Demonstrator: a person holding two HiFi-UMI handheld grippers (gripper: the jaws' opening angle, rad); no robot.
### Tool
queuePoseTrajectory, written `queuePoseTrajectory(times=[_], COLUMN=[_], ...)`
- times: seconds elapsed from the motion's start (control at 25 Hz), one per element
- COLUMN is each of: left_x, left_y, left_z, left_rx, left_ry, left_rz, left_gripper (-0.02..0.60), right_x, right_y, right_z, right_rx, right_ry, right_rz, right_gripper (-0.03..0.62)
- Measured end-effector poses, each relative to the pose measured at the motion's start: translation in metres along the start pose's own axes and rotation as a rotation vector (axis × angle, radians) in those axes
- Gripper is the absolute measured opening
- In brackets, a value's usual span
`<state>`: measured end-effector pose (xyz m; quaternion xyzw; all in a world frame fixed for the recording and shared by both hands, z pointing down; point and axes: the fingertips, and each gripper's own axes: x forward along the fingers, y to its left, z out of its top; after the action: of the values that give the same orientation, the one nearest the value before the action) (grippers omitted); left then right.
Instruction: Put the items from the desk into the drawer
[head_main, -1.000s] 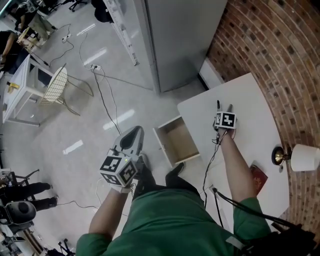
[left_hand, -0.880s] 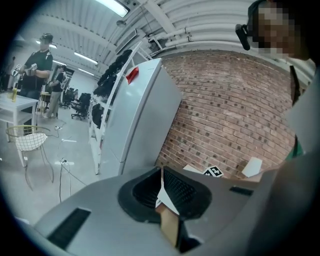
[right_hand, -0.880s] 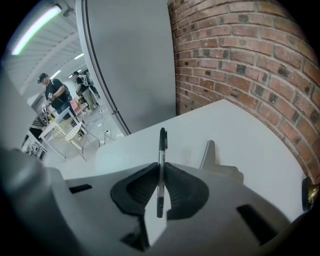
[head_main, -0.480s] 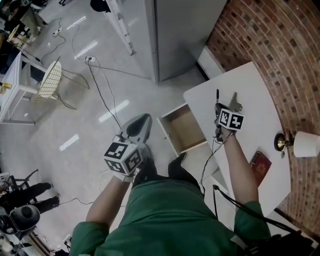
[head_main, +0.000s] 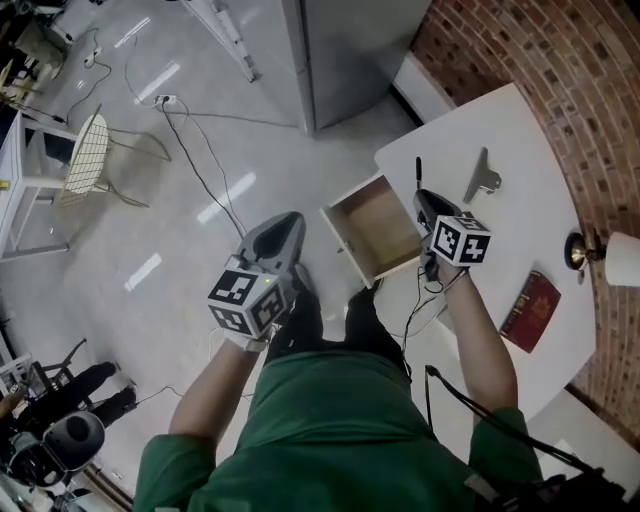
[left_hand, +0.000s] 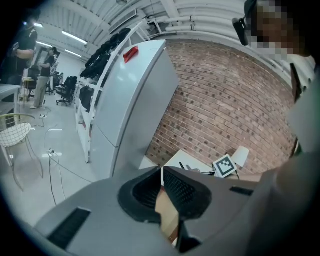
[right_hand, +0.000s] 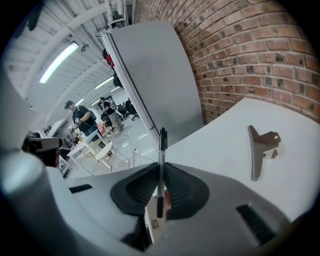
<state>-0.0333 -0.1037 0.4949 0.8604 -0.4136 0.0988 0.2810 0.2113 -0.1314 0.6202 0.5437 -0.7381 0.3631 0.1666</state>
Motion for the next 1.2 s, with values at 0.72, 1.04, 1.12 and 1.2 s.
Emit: queuePoseTrajectory(times=[0.72,1.04,1.12,1.2], left_x=[0.024,0.028,0.027,0.025], left_y=[0.033,0.044,0.054,0.065], left_z=[-0.062,-0.091,-0.097,-0.103], left_rx=[-0.067,-0.113,-0.126,-0.139], left_ry=[0.065,0.092,0.092,0.094], left_rz=[-0.003,0.004,0.026,0.05], left_gripper=[0.014,0.014,0.014,0.014], right_x=[0.031,0.076,0.088,0.097], right_y=[0.058,0.046,0.041,0.035], right_z=[-0.073,-0.153,-0.17,-0.184], right_rx=[-0.102,-0.157,-0.2,-0.216], right_ry=[0.03,0.214,0.253,0.279], right_rz=[0.112,0.067,0.047,0.03], right_gripper=[0.043,0.043,0.043,0.043])
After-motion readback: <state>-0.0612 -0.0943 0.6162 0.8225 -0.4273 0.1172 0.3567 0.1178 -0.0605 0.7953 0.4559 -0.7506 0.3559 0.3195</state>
